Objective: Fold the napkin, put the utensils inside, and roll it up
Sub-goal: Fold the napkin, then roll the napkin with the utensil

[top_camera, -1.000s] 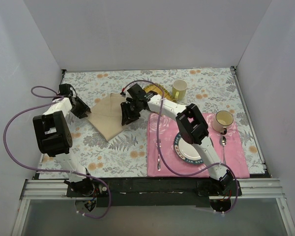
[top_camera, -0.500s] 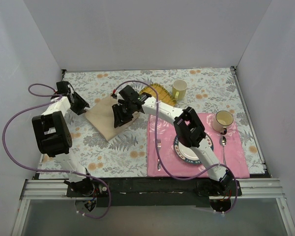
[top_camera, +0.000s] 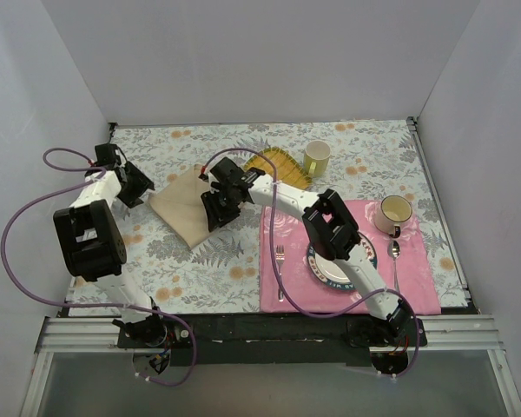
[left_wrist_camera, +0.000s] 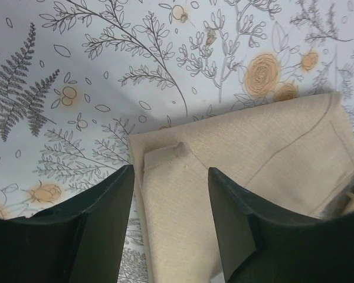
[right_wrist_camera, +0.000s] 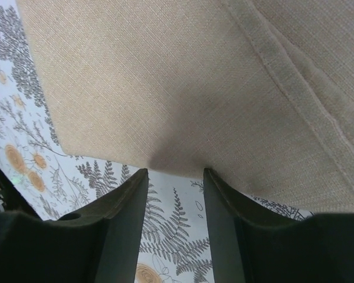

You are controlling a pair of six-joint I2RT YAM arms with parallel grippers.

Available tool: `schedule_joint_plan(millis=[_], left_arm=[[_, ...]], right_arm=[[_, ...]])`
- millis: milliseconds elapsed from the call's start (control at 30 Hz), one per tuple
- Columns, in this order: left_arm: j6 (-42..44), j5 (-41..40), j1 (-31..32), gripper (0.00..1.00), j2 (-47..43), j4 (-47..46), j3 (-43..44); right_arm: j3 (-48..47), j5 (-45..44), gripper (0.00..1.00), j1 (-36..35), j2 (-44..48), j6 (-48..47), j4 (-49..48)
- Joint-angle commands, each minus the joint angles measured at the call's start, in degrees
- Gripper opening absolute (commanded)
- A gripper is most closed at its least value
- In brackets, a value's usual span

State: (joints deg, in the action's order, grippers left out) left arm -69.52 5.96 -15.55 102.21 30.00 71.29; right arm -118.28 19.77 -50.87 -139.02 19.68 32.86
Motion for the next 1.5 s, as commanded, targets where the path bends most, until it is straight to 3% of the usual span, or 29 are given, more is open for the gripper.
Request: schedule_joint_plan(millis=[0, 133, 200, 367, 533, 767, 967, 1233, 1467], left_arm=[[-5.2, 1.4, -0.2, 0.54, -6.1, 3.3, 1.6], [-6.9, 1.6, -0.3, 0.55, -7.4, 9.2, 0.0], [-7.1, -0.9, -0.4, 0.66, -13.1, 7.6, -2.7], [-11.7, 2.2, -0.8, 0.69, -22.4, 4.2, -12.6], [-19.0, -1.8, -1.4, 0.69, -27.7, 3.7, -18.9], [-23.5, 2.1, -4.0, 0.69, -24.6, 5.4, -17.8], [-22.7, 2.1, -4.9, 0.70, -25.8, 5.0, -18.1], [-21.1, 11.1, -6.2, 0.68, -25.6, -4.0, -23.1], [-21.3, 16.3, -13.0, 0.71, -20.4, -4.9, -21.9]], right_arm=[[0.1, -6.0, 0.55, -1.5, 6.5, -3.2, 1.9], [-1.2, -10.8, 0.68, -4.2, 8.6, -7.4, 2.7], [-3.2, -12.8, 0.74, -6.5, 8.2, -11.2, 3.2], [-7.7, -21.1, 0.76, -9.6, 6.8, -13.8, 6.9], [1.6, -25.5, 0.77, -13.3, 11.4, -21.7, -0.7], [-1.9, -32.1, 0.67, -20.1, 6.9, -30.2, -3.9], [-6.4, -33.4, 0.63, -21.5, 3.1, -29.3, -4.3], [-5.9, -38.5, 0.70, -21.8, 0.4, -30.7, -9.6], [-4.6, -40.4, 0.74, -21.2, -2.4, -33.2, -15.6]])
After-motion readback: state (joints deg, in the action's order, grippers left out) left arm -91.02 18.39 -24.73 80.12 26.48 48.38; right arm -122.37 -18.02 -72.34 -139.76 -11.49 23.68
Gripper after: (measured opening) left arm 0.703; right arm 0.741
